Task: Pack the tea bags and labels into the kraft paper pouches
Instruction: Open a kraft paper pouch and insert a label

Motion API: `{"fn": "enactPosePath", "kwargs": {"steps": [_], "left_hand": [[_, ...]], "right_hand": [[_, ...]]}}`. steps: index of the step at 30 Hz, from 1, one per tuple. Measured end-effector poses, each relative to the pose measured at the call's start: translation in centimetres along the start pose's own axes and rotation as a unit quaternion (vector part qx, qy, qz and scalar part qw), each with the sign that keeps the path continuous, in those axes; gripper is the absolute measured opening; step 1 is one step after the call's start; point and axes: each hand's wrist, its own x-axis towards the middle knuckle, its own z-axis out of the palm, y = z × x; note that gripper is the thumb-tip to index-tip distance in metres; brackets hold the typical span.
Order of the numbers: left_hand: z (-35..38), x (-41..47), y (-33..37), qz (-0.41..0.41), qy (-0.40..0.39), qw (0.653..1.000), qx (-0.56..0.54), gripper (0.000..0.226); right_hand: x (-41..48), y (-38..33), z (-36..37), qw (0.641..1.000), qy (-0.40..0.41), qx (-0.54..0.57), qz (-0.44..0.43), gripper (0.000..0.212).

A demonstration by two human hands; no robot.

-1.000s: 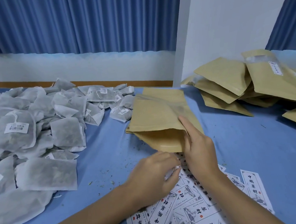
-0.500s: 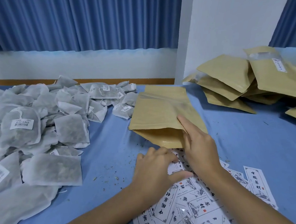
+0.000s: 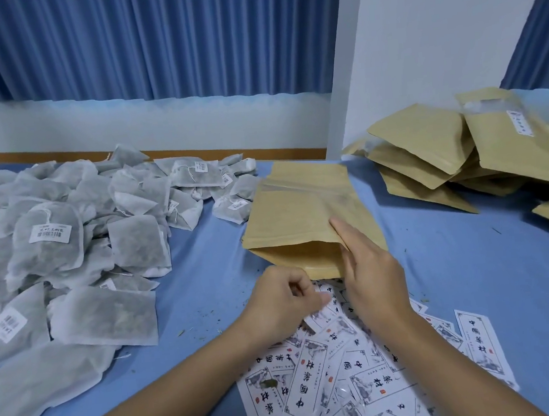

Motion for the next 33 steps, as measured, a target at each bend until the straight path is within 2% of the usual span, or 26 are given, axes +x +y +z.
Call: {"fn": "enactPosePath", "kwargs": {"steps": [4,8,11,15,17,21,24,28,33], "left_hand": [[-0.1,0.5,0.1,0.013,0.099,0.993,-0.067,0.034],[-0.3,0.3,0.5,-0.025,0.1,0.991,-0.085,0.035],[-0.1,-0.1,0.5,-0.076,0.105,0.983,-0.134,0.023],[-0.1,-0.2,0.9,-0.092,0.177,0.956,-0.215,0.008],[-0.1,0.0,1.0,-0.099,0.208,0.934,-0.272,0.006],[0.2,0.2,1.0,-0.153,0.22,0.85,-0.454,0.004],[0.5,0.5,0.3,-0.131,0.247,0.826,-0.489,0.012],[0.4,1.0,-0.2,-0.095,0.286,0.827,-0.475,0.013],[0.7,1.1,-0.9,-0.092,0.267,0.885,-0.37,0.021]], "right_hand": [[0.0,0.1,0.0,1.0,0.005,-0.007,-0.002,0.049],[0.0,0.1,0.1,1.0,0.007,-0.015,-0.004,0.048],[0.0,0.0,0.0,1.0,0.006,-0.014,-0.007,0.046],[0.0,-0.2,0.0,1.0,-0.003,-0.022,-0.018,0.046],[0.0,-0.3,0.0,0.999,-0.013,-0.024,-0.021,0.049],[-0.1,-0.7,0.1,0.998,-0.043,-0.044,-0.025,0.06],[-0.1,-0.9,0.2,0.998,-0.047,-0.035,-0.028,0.06],[-0.2,-1.0,0.2,0.998,-0.049,-0.015,-0.03,0.053],[-0.2,-1.1,0.1,0.999,-0.035,0.0,-0.023,0.054]]}}
